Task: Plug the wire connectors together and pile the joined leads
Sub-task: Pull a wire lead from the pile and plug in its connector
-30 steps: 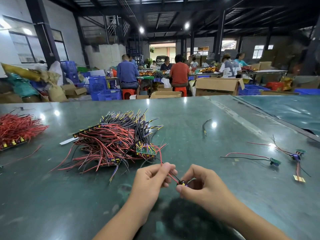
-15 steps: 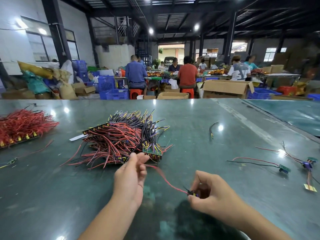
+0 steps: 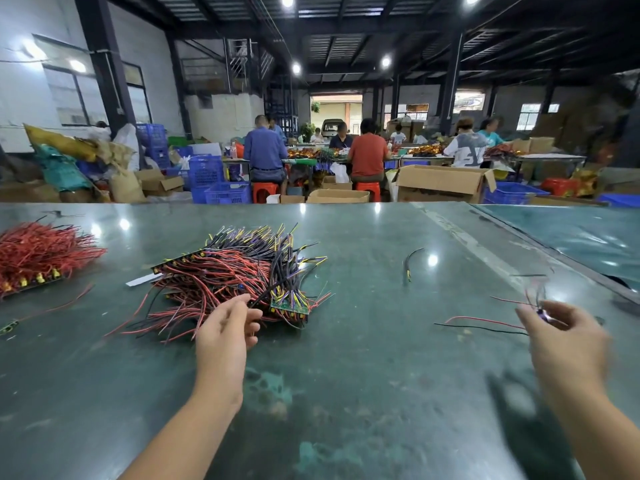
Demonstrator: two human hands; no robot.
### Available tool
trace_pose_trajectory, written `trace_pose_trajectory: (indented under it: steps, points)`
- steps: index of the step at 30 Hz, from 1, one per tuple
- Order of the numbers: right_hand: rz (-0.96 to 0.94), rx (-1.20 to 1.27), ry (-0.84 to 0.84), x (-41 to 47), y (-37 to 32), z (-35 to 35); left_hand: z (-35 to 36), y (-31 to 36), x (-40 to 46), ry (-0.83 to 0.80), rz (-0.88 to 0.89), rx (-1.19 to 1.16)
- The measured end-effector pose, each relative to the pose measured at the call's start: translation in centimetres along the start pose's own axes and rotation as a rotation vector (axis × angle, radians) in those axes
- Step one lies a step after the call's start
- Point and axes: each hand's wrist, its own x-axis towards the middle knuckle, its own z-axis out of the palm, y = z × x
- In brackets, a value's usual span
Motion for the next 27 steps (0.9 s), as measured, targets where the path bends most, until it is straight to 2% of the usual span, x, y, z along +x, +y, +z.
trace_pose_trajectory:
  steps: [2,5,6,8,14,19,23,27]
  points:
    - [-0.001,-0.357,0.037,0.0,0.5,-0.3,-0.6,-0.2,0.4,0.039,0.181,0.337]
    - [-0.074,-0.401,-0.071,-1.8,-0.5,0.4,-1.8,-0.7,1.2,0.035,0.337,0.971]
    - [-0.102,-0.405,-0.129,-2.4,-0.9,0.7,-2.1,-1.0,1.5,0.008,0.332,1.111]
    - [-0.184,-0.421,-0.25,-3.9,-1.6,1.4,-2.4,-1.3,1.7,-0.04,0.284,1.205]
    - [-0.511,-0.366,-0.69,-8.5,-2.3,2.6,-2.4,-1.2,1.8,0.018,0.223,1.119]
    - [-0.774,-0.362,-0.985,-10.4,-2.0,2.8,-1.8,-1.4,1.3,-0.082,0.202,1.058]
    - [-0.818,-0.339,-1.111,-10.9,-2.2,2.9,-1.2,-0.7,0.7,-0.065,0.192,0.746]
    - [-0.74,-0.268,-1.1,-11.4,-2.7,2.8,0.3,0.3,-1.3,-0.083,0.344,0.476]
